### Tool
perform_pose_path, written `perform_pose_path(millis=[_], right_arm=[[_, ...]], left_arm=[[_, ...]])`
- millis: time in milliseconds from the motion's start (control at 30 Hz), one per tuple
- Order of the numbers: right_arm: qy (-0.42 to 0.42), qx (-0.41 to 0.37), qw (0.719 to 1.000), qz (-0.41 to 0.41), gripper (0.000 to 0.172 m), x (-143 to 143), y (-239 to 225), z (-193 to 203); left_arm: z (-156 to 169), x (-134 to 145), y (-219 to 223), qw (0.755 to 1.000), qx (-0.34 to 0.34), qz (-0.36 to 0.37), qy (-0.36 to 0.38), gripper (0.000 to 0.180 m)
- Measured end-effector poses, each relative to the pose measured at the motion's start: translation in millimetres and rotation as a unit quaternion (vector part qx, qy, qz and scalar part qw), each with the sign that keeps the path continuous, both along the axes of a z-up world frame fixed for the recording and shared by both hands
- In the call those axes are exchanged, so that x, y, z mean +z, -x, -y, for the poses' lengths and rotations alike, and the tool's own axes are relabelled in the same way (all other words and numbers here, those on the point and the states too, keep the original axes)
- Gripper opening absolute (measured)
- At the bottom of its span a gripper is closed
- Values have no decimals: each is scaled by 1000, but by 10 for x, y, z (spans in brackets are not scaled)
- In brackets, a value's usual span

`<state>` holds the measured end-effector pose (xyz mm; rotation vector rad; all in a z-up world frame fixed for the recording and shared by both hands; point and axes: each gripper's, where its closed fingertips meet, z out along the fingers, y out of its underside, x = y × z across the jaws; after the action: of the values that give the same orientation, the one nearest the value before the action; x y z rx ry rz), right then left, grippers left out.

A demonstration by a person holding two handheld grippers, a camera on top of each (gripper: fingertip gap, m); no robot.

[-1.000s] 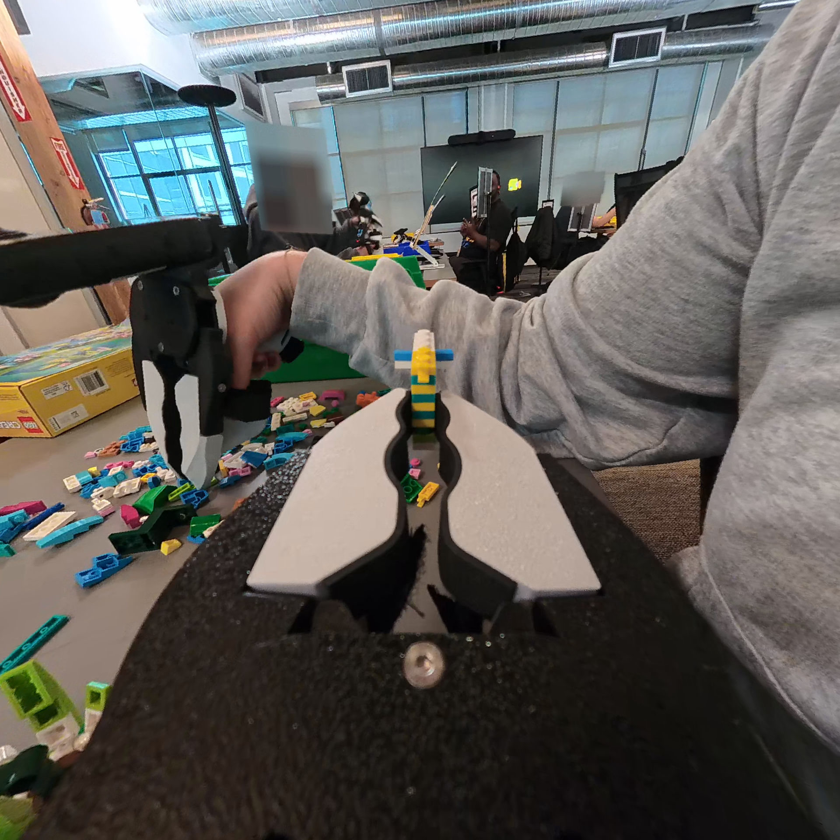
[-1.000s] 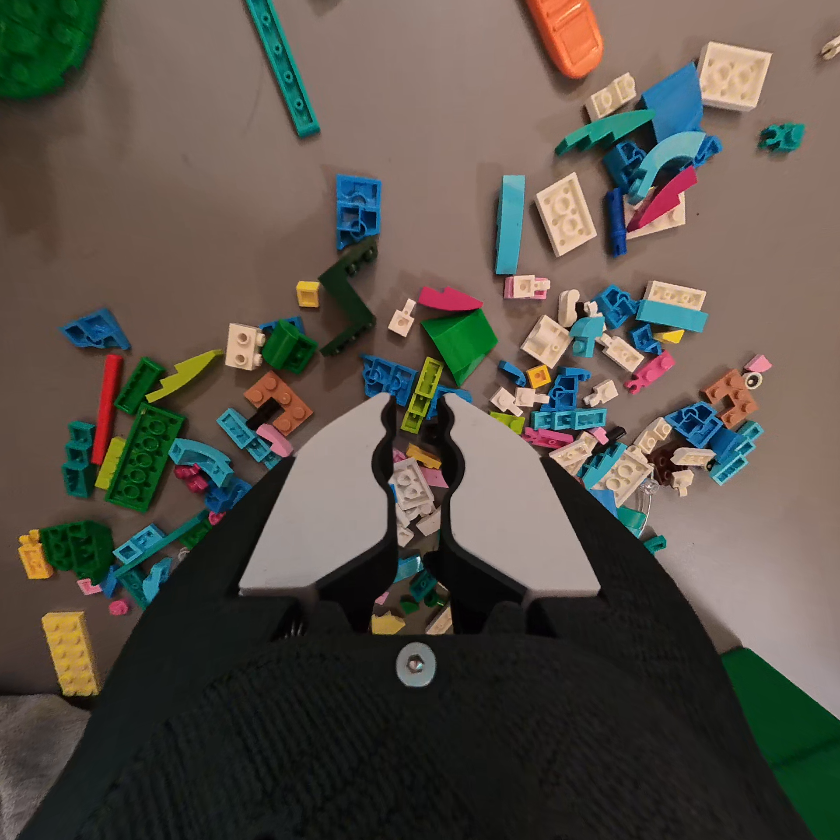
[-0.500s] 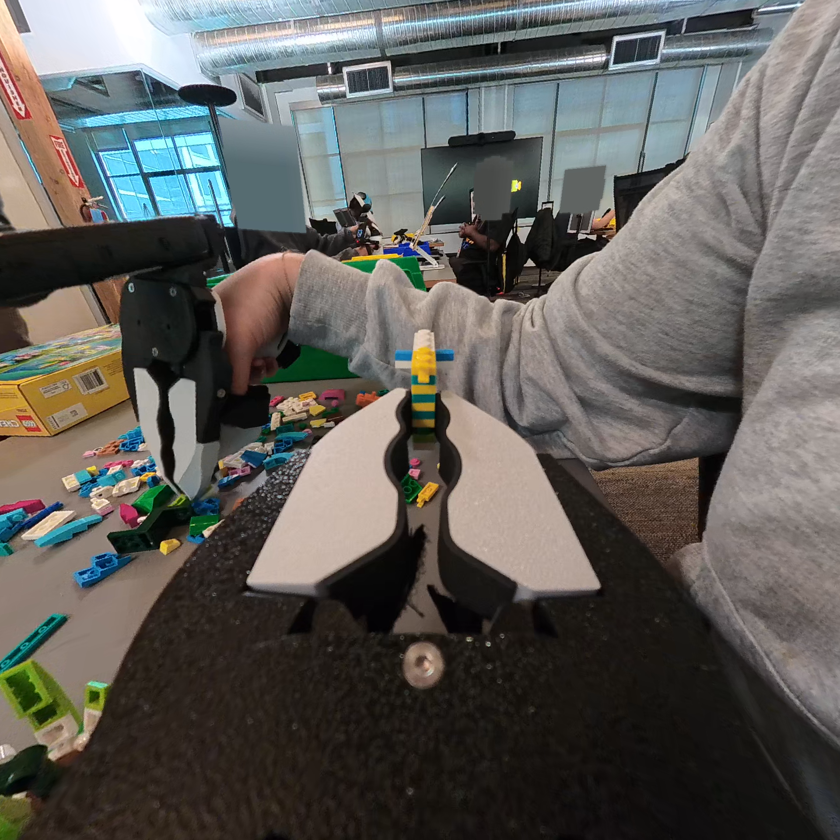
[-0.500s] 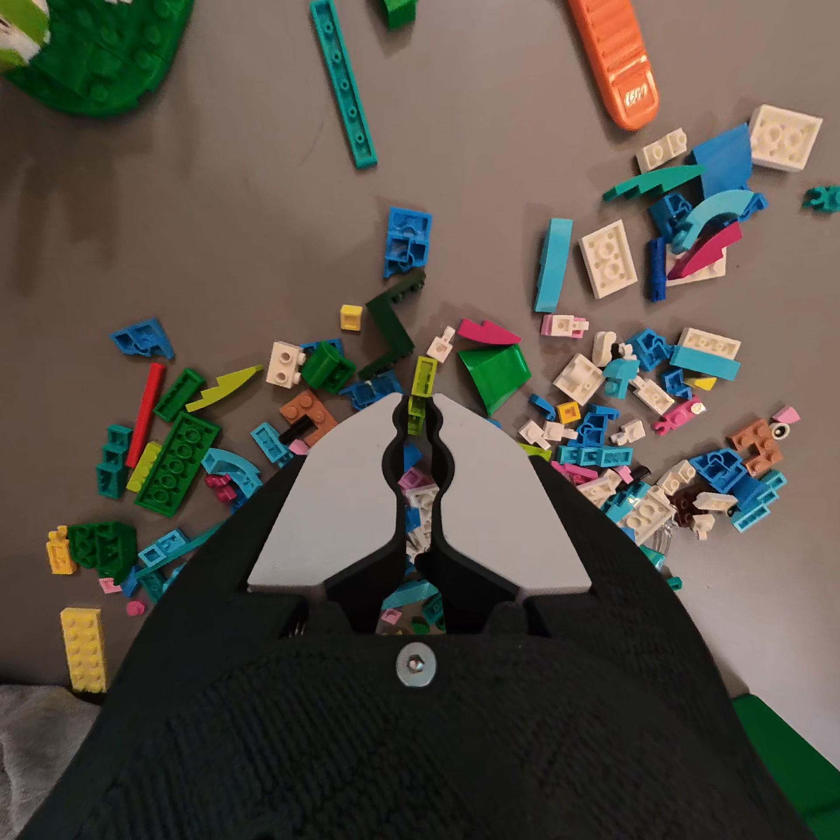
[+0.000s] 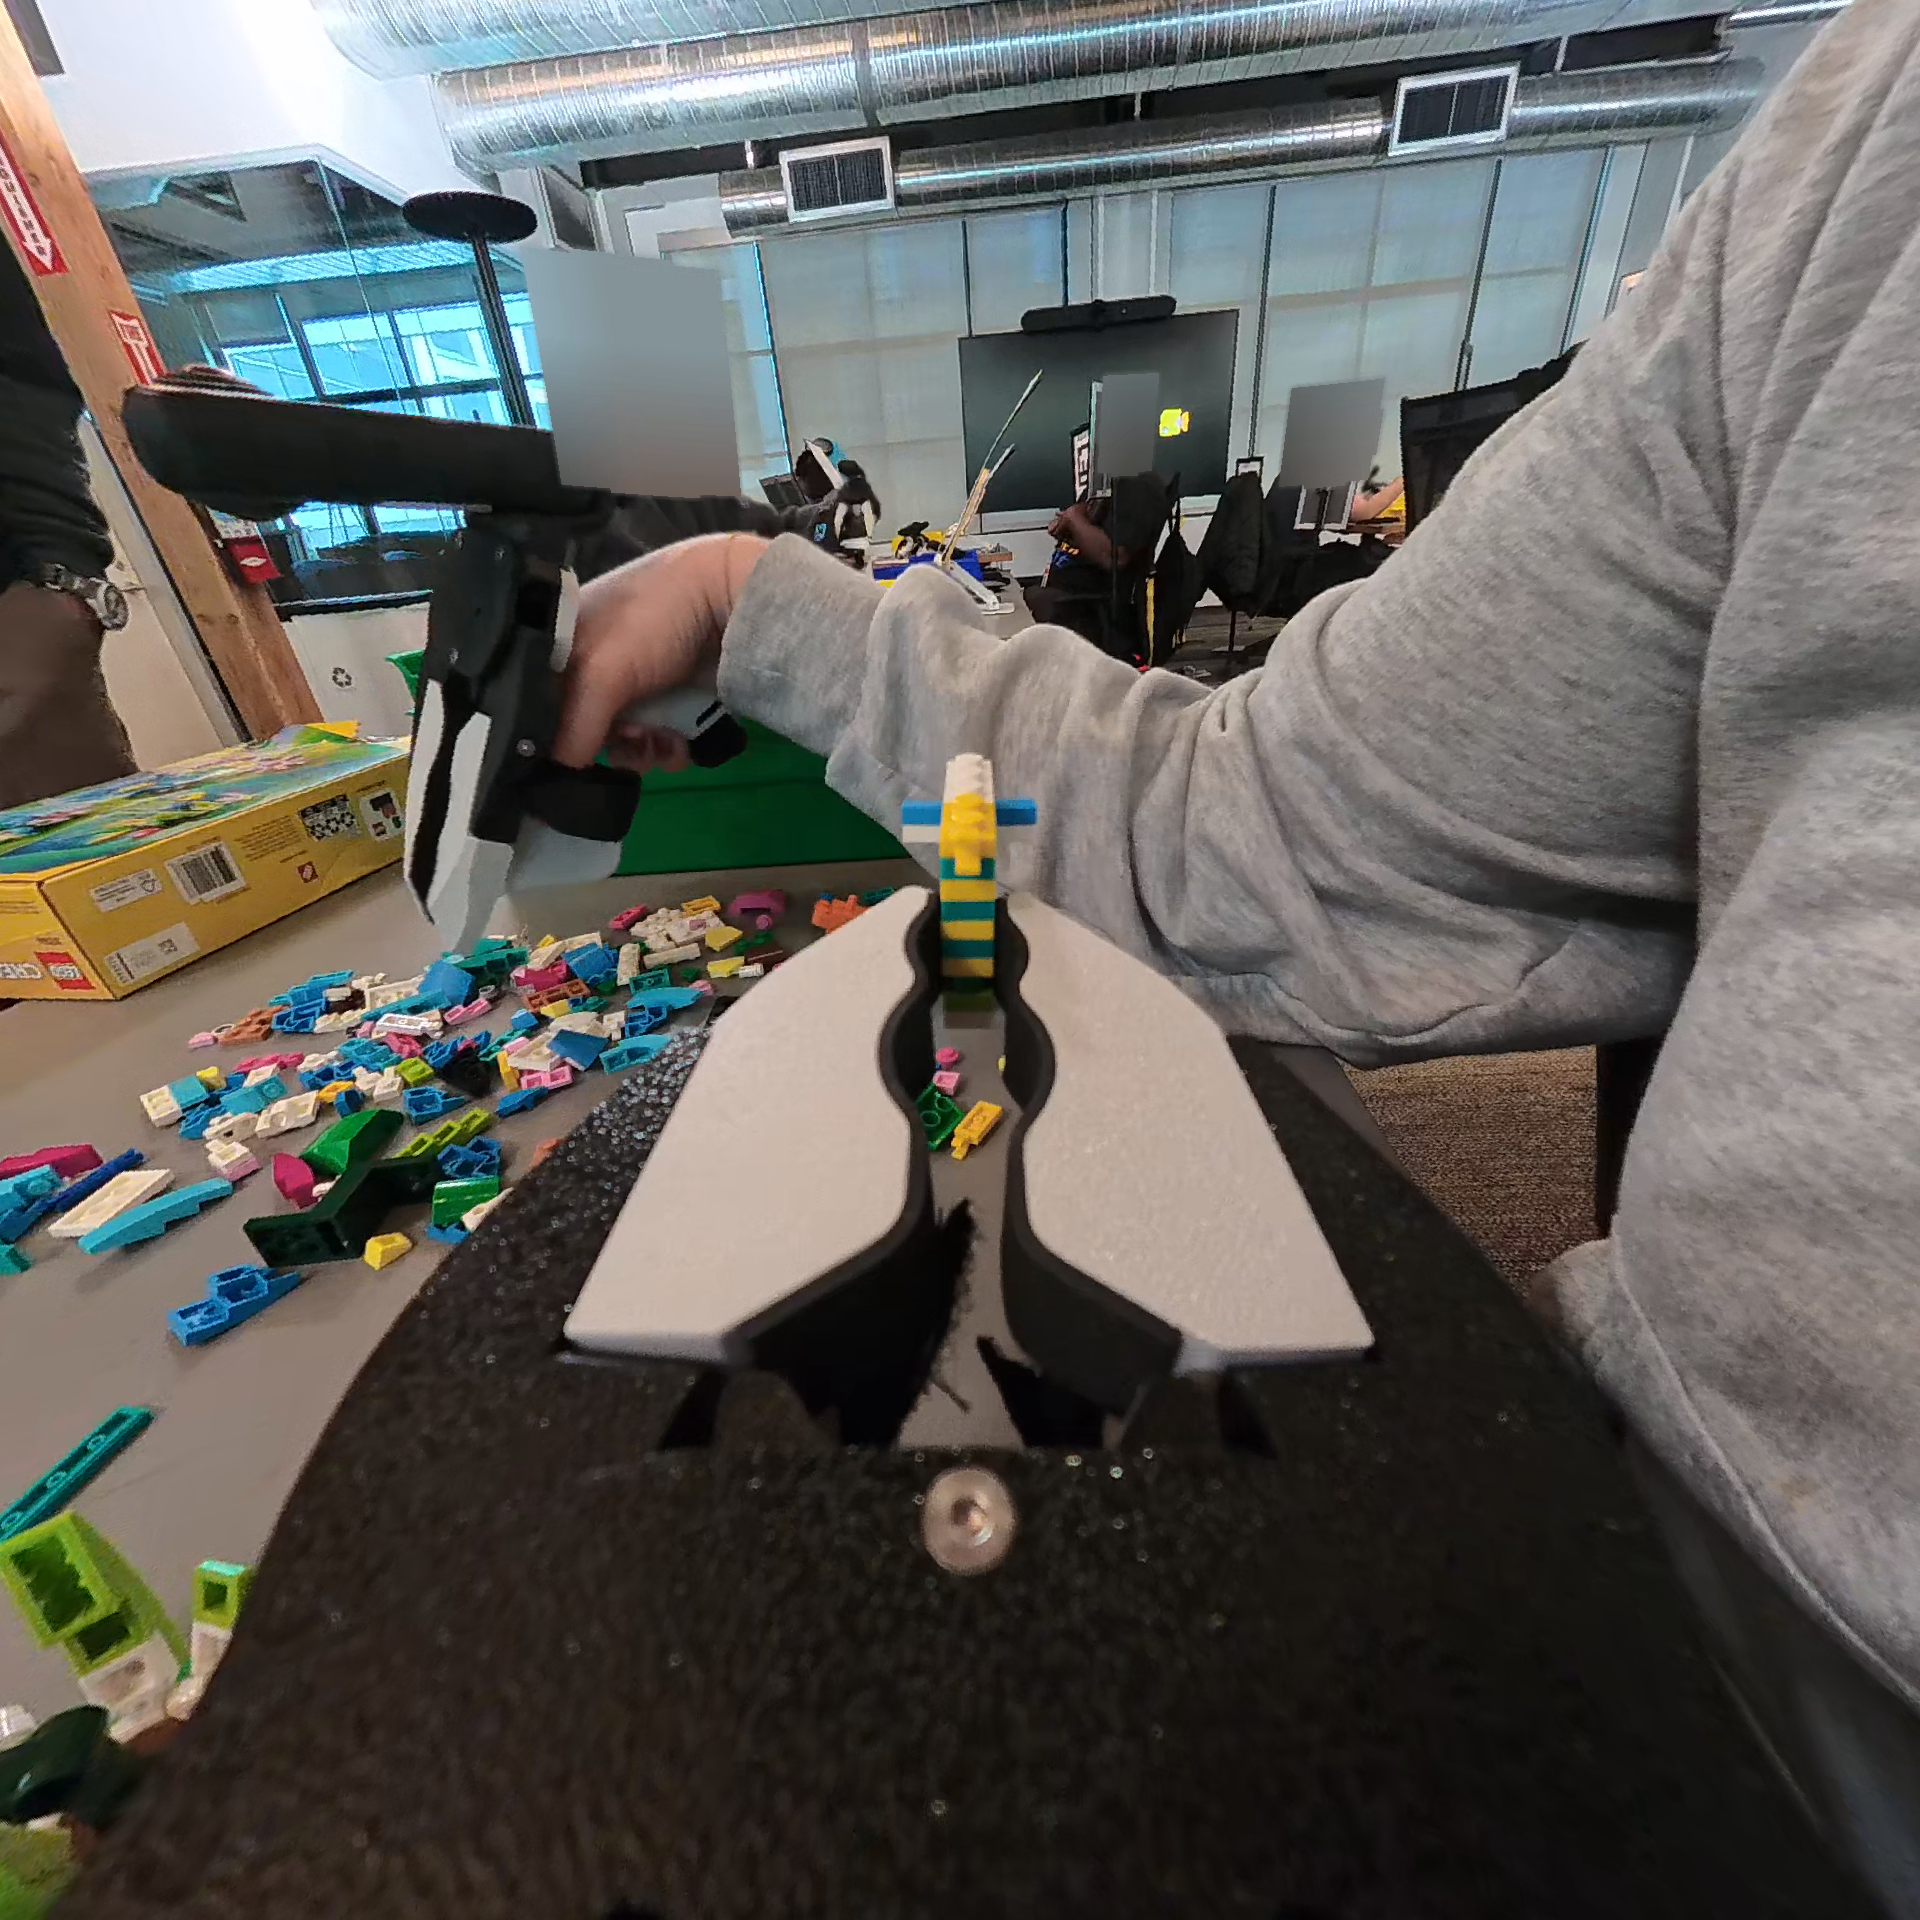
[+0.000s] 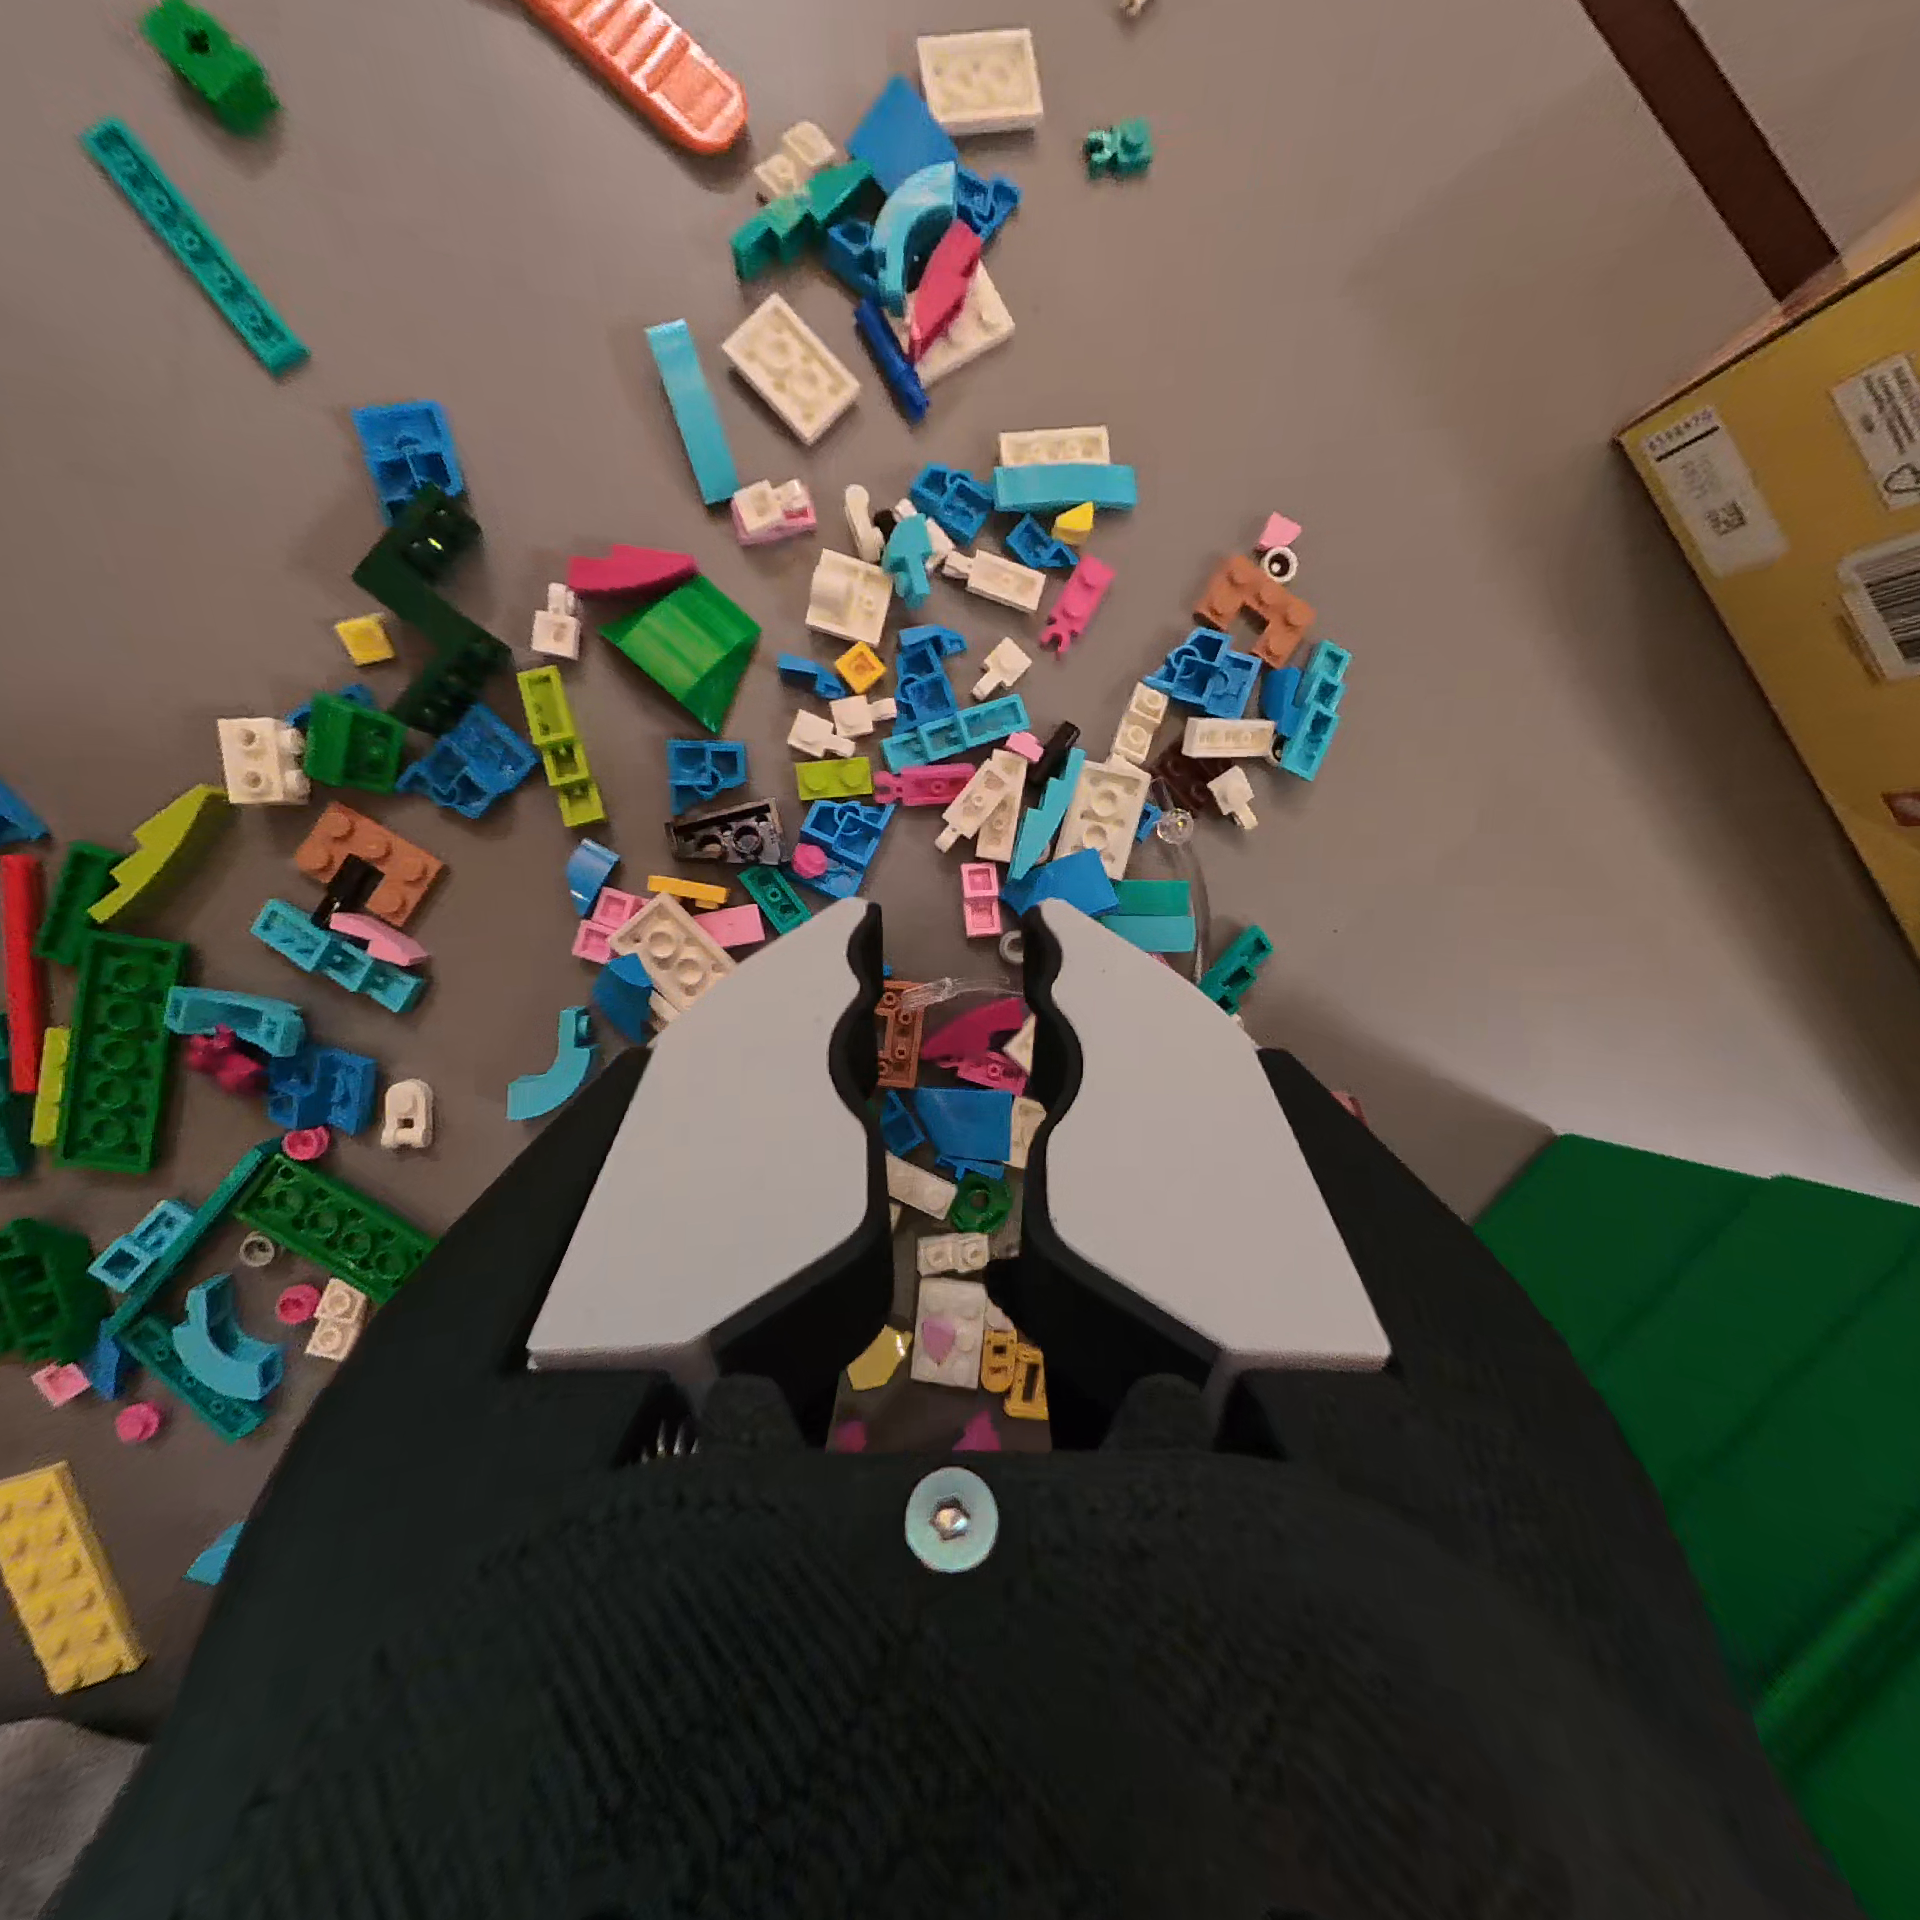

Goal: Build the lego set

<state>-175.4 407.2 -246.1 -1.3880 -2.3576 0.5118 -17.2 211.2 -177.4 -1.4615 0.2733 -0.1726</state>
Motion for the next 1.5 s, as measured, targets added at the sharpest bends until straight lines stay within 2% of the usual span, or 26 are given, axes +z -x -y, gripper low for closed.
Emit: perform_pose_path(millis=[267, 433, 700, 1033, 1233, 1500], right_arm=[[-11, 34, 999, 6, 26, -121, 138, 237], [18, 66, 997, 22, 25, -226, 170, 462], [18, 104, 993, 48, 25, -337, 144, 657], [34, 162, 985, 50, 23, -321, 117, 1009], [23, 124, 992, 27, 23, -152, 106, 778], [-17, 48, 998, 44, 24, -174, 4, 264]], left_arm=[[1, -1, 4, 1000, 0, -3, 0, 8], [1, -3, 3, 1000, 0, -7, -1, 8], [1, 0, 15, 1000, -1, -4, -1, 8], [2, 0, 19, 1000, -1, -4, -1, 8], [0, -3, 10, 1000, -1, -9, -1, 8], [0, -2, 2, 1000, -1, -8, -1, 8]])
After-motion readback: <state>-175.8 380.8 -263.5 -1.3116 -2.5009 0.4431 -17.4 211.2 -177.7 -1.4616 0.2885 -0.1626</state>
